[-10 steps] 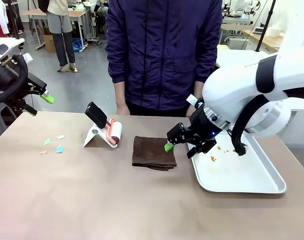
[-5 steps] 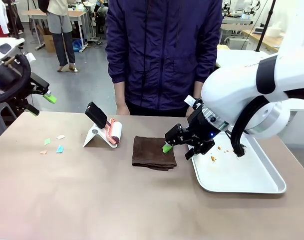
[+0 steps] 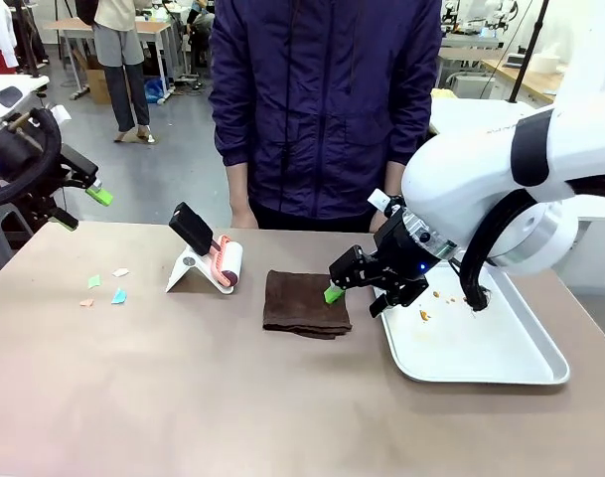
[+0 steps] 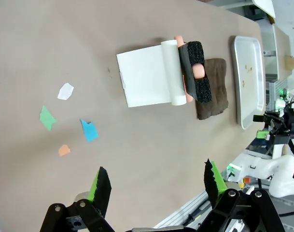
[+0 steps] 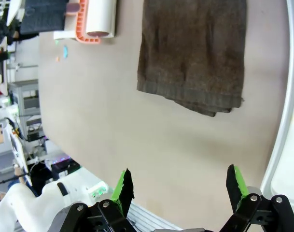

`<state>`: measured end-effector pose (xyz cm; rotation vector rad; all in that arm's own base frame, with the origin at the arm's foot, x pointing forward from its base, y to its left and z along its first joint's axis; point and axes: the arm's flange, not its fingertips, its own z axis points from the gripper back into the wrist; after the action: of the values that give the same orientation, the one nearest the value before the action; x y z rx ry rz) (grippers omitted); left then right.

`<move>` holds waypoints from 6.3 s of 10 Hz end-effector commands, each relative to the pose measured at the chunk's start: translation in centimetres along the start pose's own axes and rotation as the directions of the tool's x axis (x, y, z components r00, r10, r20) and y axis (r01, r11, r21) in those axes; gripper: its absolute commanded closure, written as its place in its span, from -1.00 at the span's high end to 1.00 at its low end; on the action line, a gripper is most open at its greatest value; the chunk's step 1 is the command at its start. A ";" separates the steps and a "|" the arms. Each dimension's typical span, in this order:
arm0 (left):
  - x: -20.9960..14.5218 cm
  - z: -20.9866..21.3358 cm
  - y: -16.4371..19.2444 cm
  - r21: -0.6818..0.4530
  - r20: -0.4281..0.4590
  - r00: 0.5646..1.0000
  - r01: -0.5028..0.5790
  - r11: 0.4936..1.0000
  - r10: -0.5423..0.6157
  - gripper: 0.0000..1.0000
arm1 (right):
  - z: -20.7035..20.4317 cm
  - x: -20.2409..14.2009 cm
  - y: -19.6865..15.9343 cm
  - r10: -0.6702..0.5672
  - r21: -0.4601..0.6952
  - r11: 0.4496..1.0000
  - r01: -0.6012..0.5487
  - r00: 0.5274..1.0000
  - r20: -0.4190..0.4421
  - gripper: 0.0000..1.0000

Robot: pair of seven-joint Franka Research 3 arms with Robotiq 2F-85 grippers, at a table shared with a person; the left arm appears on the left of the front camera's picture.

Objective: Clean the surface of the table.
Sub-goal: Hold the Lint Roller with your left hand and the towel with your right hand.

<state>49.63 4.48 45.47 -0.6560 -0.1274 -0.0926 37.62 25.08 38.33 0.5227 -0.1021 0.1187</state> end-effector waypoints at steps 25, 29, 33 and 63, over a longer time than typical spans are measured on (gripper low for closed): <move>8.4 -11.8 -7.2 0.000 -0.123 0.992 0.005 1.000 -0.005 1.00 | -11.3 12.8 2.0 -0.116 -0.468 0.879 0.090 0.993 -0.028 1.00; 8.8 -12.3 -7.0 -0.014 -0.109 0.994 0.006 1.000 -0.008 1.00 | -12.2 13.0 2.1 -0.124 -0.478 0.873 0.095 0.992 -0.030 1.00; 9.0 -13.0 -6.9 0.010 -0.107 0.994 0.007 1.000 -0.006 -0.16 | -12.3 13.0 1.9 -0.130 -0.478 0.872 0.106 0.991 -0.018 -0.19; -5.1 12.0 9.0 -0.601 -0.075 0.996 -0.008 0.799 -0.047 -1.00 | 12.6 -7.9 -14.5 -0.218 0.669 0.742 0.037 0.957 0.189 -1.00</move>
<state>43.55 17.17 49.24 -1.2696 -0.0395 -0.1601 37.40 9.44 41.81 1.2484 -0.2443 0.0198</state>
